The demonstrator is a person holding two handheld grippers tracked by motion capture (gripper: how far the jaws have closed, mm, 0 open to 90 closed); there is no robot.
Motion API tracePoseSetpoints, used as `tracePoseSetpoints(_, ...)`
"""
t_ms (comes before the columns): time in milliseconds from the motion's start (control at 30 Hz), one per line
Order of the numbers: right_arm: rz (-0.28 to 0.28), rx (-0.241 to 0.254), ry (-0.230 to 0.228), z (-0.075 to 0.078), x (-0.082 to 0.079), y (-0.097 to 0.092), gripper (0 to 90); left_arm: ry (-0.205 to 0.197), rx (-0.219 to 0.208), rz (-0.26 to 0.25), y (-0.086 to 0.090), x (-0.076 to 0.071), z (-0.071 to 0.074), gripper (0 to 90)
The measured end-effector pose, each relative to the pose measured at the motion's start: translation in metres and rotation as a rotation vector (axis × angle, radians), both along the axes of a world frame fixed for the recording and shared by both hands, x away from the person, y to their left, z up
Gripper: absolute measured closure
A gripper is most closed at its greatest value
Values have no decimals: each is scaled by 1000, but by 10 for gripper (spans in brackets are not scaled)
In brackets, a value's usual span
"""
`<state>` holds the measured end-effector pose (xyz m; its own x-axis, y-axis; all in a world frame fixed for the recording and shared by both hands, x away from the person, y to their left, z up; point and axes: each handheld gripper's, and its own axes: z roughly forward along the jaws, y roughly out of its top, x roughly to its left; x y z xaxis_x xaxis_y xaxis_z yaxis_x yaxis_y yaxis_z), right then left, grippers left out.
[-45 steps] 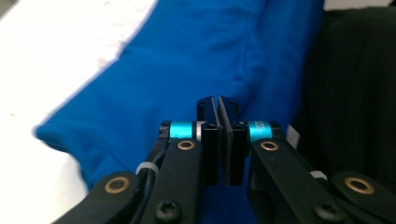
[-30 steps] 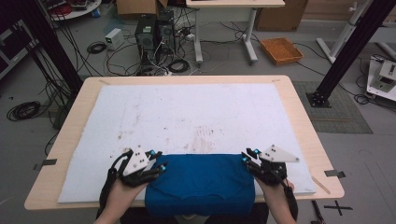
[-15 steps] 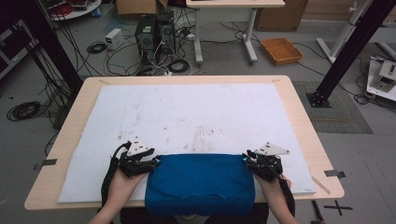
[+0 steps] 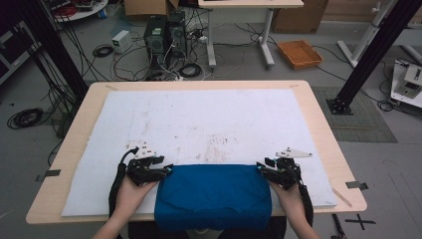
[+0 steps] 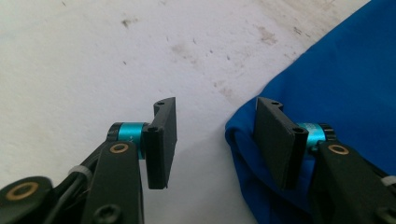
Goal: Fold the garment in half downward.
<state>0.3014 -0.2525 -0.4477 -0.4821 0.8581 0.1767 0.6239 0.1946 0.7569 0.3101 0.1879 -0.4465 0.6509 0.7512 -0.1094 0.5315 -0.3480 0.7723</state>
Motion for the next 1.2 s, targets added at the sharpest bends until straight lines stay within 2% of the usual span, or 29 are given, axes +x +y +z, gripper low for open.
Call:
tracePoseSetpoints(67,16,16,26,-2,1,-2,622,29,-21,-25,0,-1,-2,598)
tracePoseSetpoints(133,40,35,32,-3,0,-2,719,34,-48,-40,-2,-3,-4,691)
tracePoseSetpoints(200,67,38,30,-3,-2,0,803,21,-47,-51,-3,-6,-4,777)
tracePoseSetpoints(333,83,30,17,-2,-5,1,844,2,-52,-60,-3,-9,-5,828)
tracePoseSetpoints(400,87,28,-7,-1,-5,-1,848,-12,-50,-65,-3,-9,-4,837)
tracePoseSetpoints(500,97,36,-39,4,-1,-3,851,-32,-54,-66,-1,-4,0,842)
tracePoseSetpoints(600,98,35,-67,9,7,-3,852,-59,-33,-70,-2,3,6,844)
tracePoseSetpoints(667,96,40,-75,12,15,-4,852,-79,-24,-66,-4,10,10,844)
tracePoseSetpoints(733,94,43,-82,14,26,-3,852,-95,5,-70,-5,20,15,844)
tracePoseSetpoints(767,90,34,-96,16,32,-3,852,-100,6,-65,-6,25,17,844)
tracePoseSetpoints(867,74,25,-102,20,51,-2,852,-104,12,-46,-5,45,21,844)
tracePoseSetpoints(967,64,4,-96,24,72,-2,852,-83,4,-39,-4,65,23,844)
tracePoseSetpoints(1033,56,14,-96,26,83,-1,852,-74,-2,-25,-5,76,23,843)
tracePoseSetpoints(1067,56,14,-96,26,83,-1,852,-74,-2,-25,-5,76,23,843)
tracePoseSetpoints(1100,48,4,-91,27,87,0,852,-65,8,-20,-5,87,23,843)
tracePoseSetpoints(1133,49,-13,-100,28,96,2,851,-75,11,-14,-5,91,22,843)
tracePoseSetpoints(1200,37,-17,-91,29,104,4,852,-69,18,-9,-5,100,22,843)
